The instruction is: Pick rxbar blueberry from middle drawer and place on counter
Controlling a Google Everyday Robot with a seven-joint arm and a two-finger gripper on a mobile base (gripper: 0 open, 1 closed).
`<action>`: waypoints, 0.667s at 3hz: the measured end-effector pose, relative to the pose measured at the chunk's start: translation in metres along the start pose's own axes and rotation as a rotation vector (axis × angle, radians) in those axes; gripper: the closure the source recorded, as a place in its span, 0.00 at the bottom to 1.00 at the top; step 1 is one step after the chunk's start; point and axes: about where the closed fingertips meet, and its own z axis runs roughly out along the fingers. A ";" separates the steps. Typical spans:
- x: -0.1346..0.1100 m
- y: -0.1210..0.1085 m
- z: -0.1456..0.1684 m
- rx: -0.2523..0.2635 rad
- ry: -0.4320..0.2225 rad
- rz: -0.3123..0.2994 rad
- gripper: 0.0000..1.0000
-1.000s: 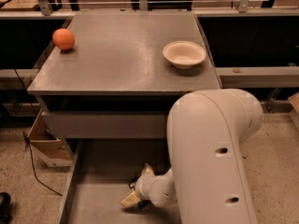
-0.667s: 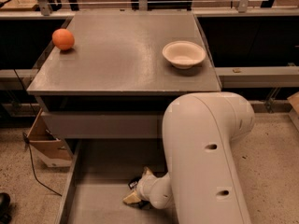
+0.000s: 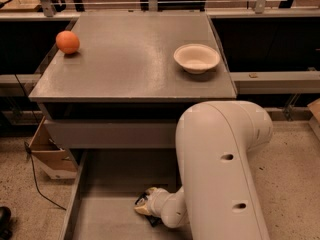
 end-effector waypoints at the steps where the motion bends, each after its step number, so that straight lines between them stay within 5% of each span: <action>1: -0.004 0.004 -0.004 -0.004 -0.017 -0.004 0.87; 2: -0.010 0.008 -0.009 -0.012 -0.035 -0.011 1.00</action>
Offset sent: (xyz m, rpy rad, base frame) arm -0.0111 0.0089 0.0229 0.0423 -0.0301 0.0352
